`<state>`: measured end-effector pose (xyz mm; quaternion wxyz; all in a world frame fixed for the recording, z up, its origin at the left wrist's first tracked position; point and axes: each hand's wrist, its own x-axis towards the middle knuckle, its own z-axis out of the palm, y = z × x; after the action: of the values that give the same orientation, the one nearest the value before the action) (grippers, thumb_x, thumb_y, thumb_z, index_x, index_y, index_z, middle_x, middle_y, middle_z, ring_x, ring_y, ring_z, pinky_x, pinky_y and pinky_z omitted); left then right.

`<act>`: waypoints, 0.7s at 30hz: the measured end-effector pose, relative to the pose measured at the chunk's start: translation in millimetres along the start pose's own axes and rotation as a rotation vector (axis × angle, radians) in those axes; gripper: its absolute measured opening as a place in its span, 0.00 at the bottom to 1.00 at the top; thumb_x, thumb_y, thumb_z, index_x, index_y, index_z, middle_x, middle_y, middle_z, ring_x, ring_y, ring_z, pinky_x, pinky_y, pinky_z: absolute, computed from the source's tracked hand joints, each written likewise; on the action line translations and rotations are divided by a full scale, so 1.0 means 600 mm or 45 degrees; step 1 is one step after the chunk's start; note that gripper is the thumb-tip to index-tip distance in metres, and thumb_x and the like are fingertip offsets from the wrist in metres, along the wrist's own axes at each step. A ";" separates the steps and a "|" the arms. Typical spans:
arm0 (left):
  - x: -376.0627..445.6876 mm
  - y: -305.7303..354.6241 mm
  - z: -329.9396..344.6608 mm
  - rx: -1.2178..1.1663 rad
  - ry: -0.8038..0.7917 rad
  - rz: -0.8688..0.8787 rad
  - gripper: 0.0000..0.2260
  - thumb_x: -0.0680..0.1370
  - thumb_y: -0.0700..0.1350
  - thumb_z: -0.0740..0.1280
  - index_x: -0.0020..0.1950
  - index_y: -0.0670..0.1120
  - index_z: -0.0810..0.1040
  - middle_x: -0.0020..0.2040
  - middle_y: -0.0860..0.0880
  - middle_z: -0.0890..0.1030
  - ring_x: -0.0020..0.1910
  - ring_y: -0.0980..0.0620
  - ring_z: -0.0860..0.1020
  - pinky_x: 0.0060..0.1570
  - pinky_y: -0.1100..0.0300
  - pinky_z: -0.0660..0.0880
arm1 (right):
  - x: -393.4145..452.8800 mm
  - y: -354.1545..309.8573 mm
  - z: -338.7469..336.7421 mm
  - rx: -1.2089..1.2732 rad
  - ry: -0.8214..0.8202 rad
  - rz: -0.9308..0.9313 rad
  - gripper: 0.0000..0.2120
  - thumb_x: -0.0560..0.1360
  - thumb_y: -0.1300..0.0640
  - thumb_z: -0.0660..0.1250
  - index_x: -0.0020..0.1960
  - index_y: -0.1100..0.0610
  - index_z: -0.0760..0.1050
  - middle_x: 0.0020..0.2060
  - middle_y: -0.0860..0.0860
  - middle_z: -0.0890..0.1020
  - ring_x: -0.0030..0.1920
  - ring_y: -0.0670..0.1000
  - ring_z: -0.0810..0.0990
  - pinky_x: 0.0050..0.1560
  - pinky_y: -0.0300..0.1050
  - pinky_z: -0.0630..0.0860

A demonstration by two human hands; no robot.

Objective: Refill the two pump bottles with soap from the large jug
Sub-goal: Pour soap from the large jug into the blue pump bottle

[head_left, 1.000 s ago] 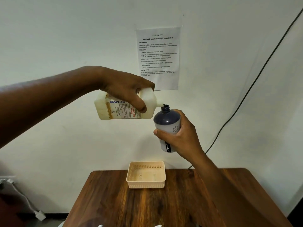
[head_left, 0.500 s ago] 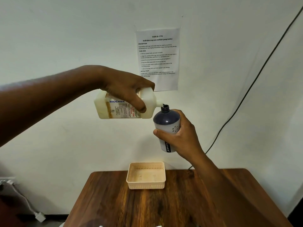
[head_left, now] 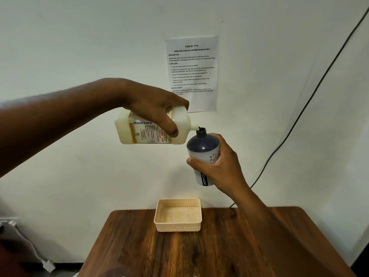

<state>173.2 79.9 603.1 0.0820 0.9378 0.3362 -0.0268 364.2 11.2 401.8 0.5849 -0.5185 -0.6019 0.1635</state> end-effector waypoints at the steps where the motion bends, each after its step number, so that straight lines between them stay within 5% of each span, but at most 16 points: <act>1: 0.001 0.000 0.000 -0.005 -0.001 -0.004 0.12 0.75 0.52 0.77 0.53 0.55 0.75 0.44 0.54 0.83 0.41 0.57 0.85 0.33 0.66 0.78 | 0.000 -0.001 0.000 0.004 -0.001 -0.001 0.33 0.68 0.44 0.79 0.67 0.43 0.67 0.55 0.37 0.77 0.53 0.40 0.78 0.45 0.27 0.75; 6: 0.000 0.001 0.001 -0.019 -0.006 -0.002 0.12 0.76 0.51 0.77 0.52 0.55 0.75 0.42 0.60 0.83 0.39 0.59 0.85 0.32 0.68 0.77 | -0.001 -0.002 0.001 -0.007 0.005 0.004 0.32 0.68 0.44 0.79 0.66 0.41 0.66 0.54 0.34 0.75 0.52 0.39 0.77 0.41 0.24 0.73; 21: 0.002 0.002 -0.002 -0.022 -0.017 -0.020 0.12 0.75 0.51 0.77 0.52 0.55 0.76 0.44 0.55 0.83 0.40 0.59 0.85 0.32 0.68 0.77 | 0.000 0.000 0.003 -0.012 0.001 0.009 0.33 0.68 0.43 0.79 0.67 0.42 0.67 0.55 0.35 0.76 0.53 0.41 0.78 0.45 0.27 0.74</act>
<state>174.9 79.9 604.5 0.0923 0.9342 0.3431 -0.0309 362.6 12.4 401.1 0.5820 -0.5237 -0.6005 0.1625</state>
